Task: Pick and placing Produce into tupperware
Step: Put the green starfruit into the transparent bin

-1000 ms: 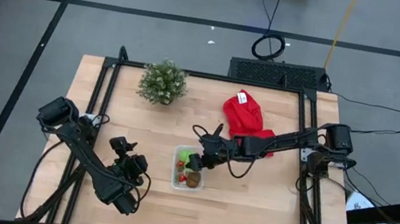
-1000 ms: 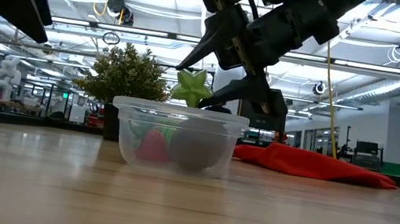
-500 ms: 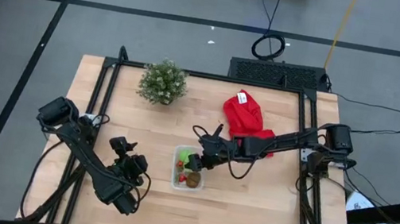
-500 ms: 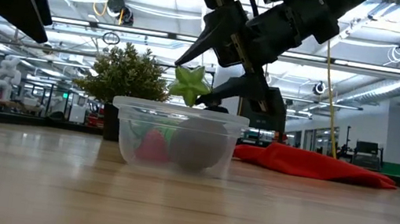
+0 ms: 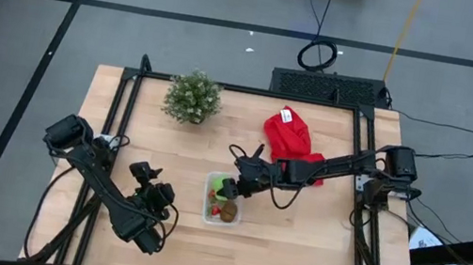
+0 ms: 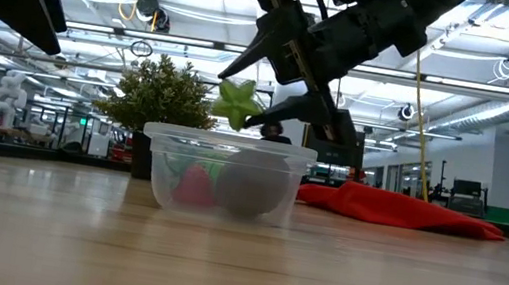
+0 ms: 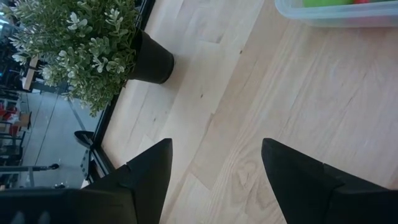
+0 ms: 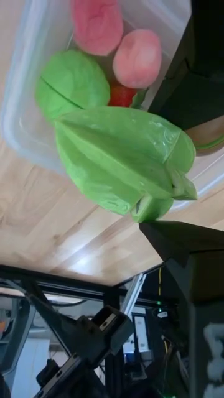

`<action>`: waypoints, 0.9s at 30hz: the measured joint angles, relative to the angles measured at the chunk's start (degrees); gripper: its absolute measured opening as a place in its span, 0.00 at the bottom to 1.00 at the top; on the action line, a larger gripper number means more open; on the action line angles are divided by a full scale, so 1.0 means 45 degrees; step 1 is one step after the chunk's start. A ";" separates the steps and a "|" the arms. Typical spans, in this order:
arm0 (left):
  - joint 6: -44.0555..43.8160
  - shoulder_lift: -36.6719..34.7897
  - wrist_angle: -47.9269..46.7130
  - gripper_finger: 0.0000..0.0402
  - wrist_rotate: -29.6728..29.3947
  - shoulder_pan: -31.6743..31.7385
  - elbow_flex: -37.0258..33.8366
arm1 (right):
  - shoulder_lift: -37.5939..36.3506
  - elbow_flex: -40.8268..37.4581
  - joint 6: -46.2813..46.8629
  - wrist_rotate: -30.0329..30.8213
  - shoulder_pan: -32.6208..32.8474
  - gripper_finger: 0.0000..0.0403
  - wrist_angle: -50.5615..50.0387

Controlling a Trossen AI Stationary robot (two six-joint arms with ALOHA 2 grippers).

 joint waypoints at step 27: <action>-0.0024 0.0000 0.0010 0.63 -0.0184 0.0000 0.0002 | 0.0000 0.0000 0.0343 -0.0313 -0.0087 0.71 -0.0766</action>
